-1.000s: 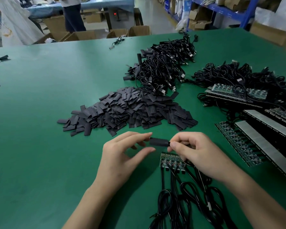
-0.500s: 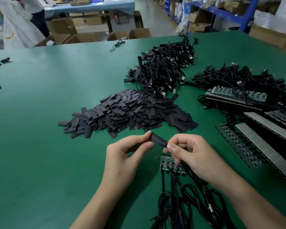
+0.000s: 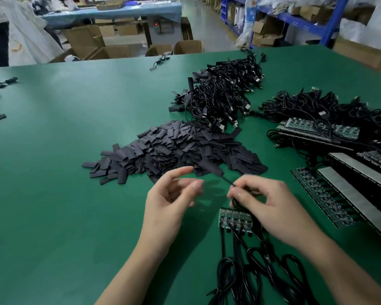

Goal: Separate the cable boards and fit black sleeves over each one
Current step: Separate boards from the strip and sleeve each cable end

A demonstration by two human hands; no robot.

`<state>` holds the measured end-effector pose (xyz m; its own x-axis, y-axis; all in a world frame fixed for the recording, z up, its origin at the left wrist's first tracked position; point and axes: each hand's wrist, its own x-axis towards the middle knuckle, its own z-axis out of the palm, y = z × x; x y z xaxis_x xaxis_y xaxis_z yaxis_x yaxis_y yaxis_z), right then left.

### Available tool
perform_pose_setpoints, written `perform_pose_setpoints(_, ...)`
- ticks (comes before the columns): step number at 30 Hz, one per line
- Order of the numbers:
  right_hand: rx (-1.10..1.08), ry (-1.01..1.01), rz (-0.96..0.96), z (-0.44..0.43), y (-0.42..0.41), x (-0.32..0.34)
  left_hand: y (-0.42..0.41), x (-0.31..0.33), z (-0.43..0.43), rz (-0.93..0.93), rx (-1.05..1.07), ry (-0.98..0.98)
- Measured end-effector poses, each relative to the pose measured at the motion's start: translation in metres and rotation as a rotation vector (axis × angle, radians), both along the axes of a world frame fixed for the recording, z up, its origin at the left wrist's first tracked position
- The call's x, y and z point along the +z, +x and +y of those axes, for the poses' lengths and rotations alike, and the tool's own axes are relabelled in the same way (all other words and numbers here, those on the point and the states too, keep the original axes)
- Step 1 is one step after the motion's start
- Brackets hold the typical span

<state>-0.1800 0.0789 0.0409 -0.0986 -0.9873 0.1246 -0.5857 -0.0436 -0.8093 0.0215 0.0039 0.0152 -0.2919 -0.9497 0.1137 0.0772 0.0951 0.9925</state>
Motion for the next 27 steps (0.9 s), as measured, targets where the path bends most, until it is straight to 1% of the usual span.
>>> perform_pose_setpoints(2, -0.071, -0.052, -0.033, -0.005, -0.007, 0.009, 0.002, -0.005, -0.001, -0.370, -0.061, -0.233)
perform_pose_setpoints(4, -0.131, -0.098, 0.004, -0.018, -0.015, 0.024, 0.002, -0.008, 0.000, -0.743, -0.171, -0.479)
perform_pose_setpoints(5, -0.152, -0.120, 0.043, -0.029, -0.019, 0.033, 0.002, -0.009, 0.001, -0.862, -0.220, -0.545)
perform_pose_setpoints(6, -0.172, -0.142, 0.098, -0.044, -0.024, 0.044, 0.002, -0.010, 0.002, -0.930, -0.253, -0.573)
perform_pose_setpoints(7, -0.194, -0.168, 0.168, -0.061, -0.028, 0.057, 0.002, -0.011, 0.003, -0.956, -0.272, -0.580)
perform_pose_setpoints(9, -0.241, -0.224, 0.305, -0.103, -0.038, 0.088, 0.002, -0.011, 0.003, -0.951, -0.291, -0.572)
perform_pose_setpoints(11, -0.272, -0.250, 0.382, -0.150, -0.042, 0.121, 0.001, -0.009, 0.003, -0.913, -0.305, -0.549)
perform_pose_setpoints(13, -0.292, -0.195, 0.489, -0.188, -0.040, 0.145, 0.000, -0.007, 0.003, -0.856, -0.299, -0.504)
perform_pose_setpoints(15, -0.287, -0.140, 0.511, -0.202, -0.033, 0.155, 0.000, -0.004, 0.004, -0.736, -0.273, -0.391)
perform_pose_setpoints(17, -0.230, -0.183, 0.440, -0.182, -0.024, 0.148, 0.001, -0.001, 0.004, -0.577, -0.254, -0.247)
perform_pose_setpoints(19, -0.149, -0.190, 0.369, -0.138, -0.015, 0.121, 0.002, -0.001, 0.002, -0.467, -0.239, -0.151)
perform_pose_setpoints(20, -0.101, -0.142, 0.304, -0.112, -0.011, 0.100, 0.001, -0.001, 0.001, -0.427, -0.239, -0.111)
perform_pose_setpoints(22, 0.002, 0.018, 0.133, -0.061, -0.003, 0.062, 0.001, -0.002, -0.001, -0.348, -0.240, -0.046)
perform_pose_setpoints(24, 0.075, 0.153, 0.008, -0.028, -0.001, 0.028, 0.001, -0.001, -0.001, -0.282, -0.234, -0.003)
perform_pose_setpoints(27, 0.063, 0.196, -0.120, -0.005, 0.004, -0.005, 0.002, -0.001, -0.002, -0.207, -0.211, 0.040)
